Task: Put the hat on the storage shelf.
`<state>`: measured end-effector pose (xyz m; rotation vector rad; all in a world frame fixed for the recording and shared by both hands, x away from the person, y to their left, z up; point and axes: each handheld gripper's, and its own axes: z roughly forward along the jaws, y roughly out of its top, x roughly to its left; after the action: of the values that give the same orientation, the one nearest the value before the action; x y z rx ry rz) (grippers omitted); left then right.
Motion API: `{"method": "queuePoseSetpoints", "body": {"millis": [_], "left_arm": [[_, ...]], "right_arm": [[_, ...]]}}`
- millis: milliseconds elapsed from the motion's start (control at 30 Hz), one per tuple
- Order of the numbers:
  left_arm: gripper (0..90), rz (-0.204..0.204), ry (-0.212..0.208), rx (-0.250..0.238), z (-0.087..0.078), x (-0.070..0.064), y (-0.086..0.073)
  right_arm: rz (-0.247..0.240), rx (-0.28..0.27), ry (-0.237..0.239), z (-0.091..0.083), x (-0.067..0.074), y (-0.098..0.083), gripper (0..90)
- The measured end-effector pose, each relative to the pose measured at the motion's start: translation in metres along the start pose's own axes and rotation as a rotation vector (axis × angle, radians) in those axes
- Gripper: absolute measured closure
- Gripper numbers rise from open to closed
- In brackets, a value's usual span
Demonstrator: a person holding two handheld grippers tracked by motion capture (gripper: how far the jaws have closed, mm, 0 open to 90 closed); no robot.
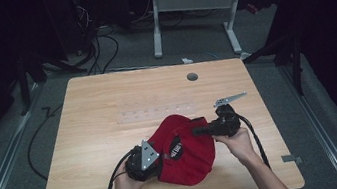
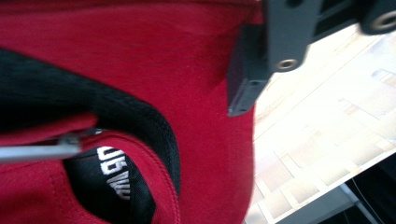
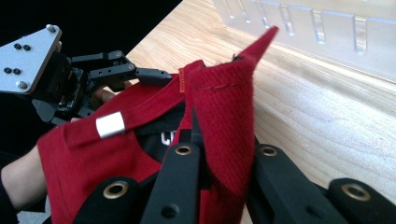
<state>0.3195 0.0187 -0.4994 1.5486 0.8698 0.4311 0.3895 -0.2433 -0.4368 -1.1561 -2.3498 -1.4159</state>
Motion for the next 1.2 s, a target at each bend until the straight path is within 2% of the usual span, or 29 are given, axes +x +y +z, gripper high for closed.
{"method": "queuePoseSetpoints", "body": {"millis": [133,267,300,367,433,567,600,633,667,733,800,833,933,967,1000,1067,1200], "left_arm": [[52.2,-0.012,-0.016,0.005,-0.001,0.000,0.003],[58.6,-0.011,-0.030,0.006,-0.003,0.000,0.006],[58.6,-0.012,-0.038,0.011,-0.004,-0.001,0.006],[64.4,-0.024,-0.066,0.021,-0.006,-0.002,0.007],[68.7,-0.025,-0.071,0.025,-0.007,-0.002,0.008],[76.7,-0.019,-0.085,0.037,-0.009,-0.003,0.009],[76.7,-0.007,-0.087,0.040,-0.010,-0.004,0.010],[81.3,0.020,-0.098,0.044,-0.012,-0.007,0.011],[82.8,0.027,-0.101,0.047,-0.013,-0.008,0.012],[84.1,0.046,-0.100,0.049,-0.014,-0.010,0.013],[84.5,0.048,-0.101,0.053,-0.014,-0.011,0.013],[84.7,0.051,-0.100,0.060,-0.014,-0.011,0.014],[85.2,0.057,-0.102,0.068,-0.017,-0.013,0.020],[85.3,0.057,-0.102,0.068,-0.017,-0.013,0.020],[85.4,0.060,-0.105,0.069,-0.017,-0.013,0.021],[85.5,0.082,-0.114,0.083,-0.017,-0.013,0.027],[85.5,0.087,-0.124,0.087,-0.017,-0.014,0.031]], "right_arm": [[-0.006,0.008,-0.005,-0.001,0.001,0.000,85.0],[-0.024,-0.012,-0.010,-0.004,0.000,0.000,83.9],[-0.024,-0.011,-0.016,-0.005,0.000,0.000,83.4],[-0.037,-0.017,-0.040,-0.005,0.000,0.000,81.6],[-0.031,-0.021,-0.047,-0.005,-0.001,0.000,79.7],[-0.039,-0.029,-0.080,-0.004,-0.001,0.000,74.0],[-0.039,-0.029,-0.080,-0.004,-0.001,0.000,74.0],[-0.042,-0.041,-0.094,-0.004,-0.002,0.000,70.2],[-0.038,-0.051,-0.099,-0.004,-0.002,0.000,69.6],[-0.031,-0.072,-0.102,-0.006,-0.004,0.001,66.1],[-0.025,-0.081,-0.109,-0.007,-0.004,0.001,64.2],[-0.019,-0.101,-0.130,-0.010,-0.005,0.001,59.5],[-0.004,-0.146,-0.163,-0.018,-0.006,0.001,52.6],[-0.004,-0.146,-0.163,-0.018,-0.006,0.001,52.6],[-0.005,-0.173,-0.189,-0.023,-0.007,0.000,49.9],[-0.001,-0.196,-0.201,-0.029,-0.008,0.000,48.0],[0.015,-0.232,-0.223,-0.038,-0.011,0.000,42.8]]}}
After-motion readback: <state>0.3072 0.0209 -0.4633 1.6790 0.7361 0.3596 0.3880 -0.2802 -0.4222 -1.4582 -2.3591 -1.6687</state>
